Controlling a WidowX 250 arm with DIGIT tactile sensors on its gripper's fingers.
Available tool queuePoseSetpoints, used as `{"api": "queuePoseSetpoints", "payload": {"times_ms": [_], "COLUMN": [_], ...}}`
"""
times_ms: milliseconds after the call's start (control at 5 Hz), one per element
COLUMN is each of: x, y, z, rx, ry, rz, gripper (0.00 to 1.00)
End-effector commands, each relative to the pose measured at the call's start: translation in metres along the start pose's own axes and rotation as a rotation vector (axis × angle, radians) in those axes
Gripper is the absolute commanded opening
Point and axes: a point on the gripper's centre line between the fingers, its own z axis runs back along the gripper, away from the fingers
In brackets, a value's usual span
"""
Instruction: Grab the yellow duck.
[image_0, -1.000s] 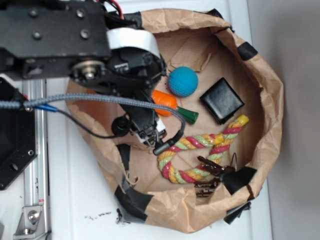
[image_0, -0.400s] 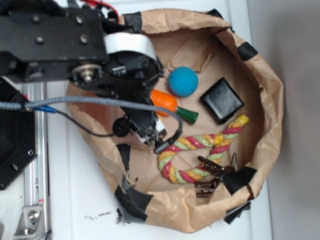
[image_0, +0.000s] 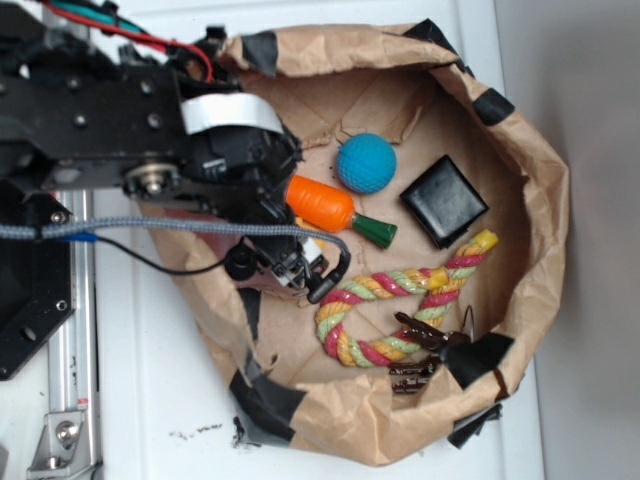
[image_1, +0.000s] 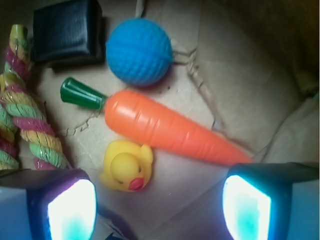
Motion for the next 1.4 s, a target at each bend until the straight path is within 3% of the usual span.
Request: {"api": "queuePoseSetpoints", "payload": {"times_ms": [0, 1000, 1200], "x": [0.008, 0.015, 0.020], "y": [0.006, 0.010, 0.008], "z": [-0.022, -0.028, -0.032], "rx": [0.084, 0.105, 0.094], "ry": [-0.027, -0.023, -0.044], "rz": [0.018, 0.013, -0.038], "gripper": [1.00, 1.00, 1.00]}}
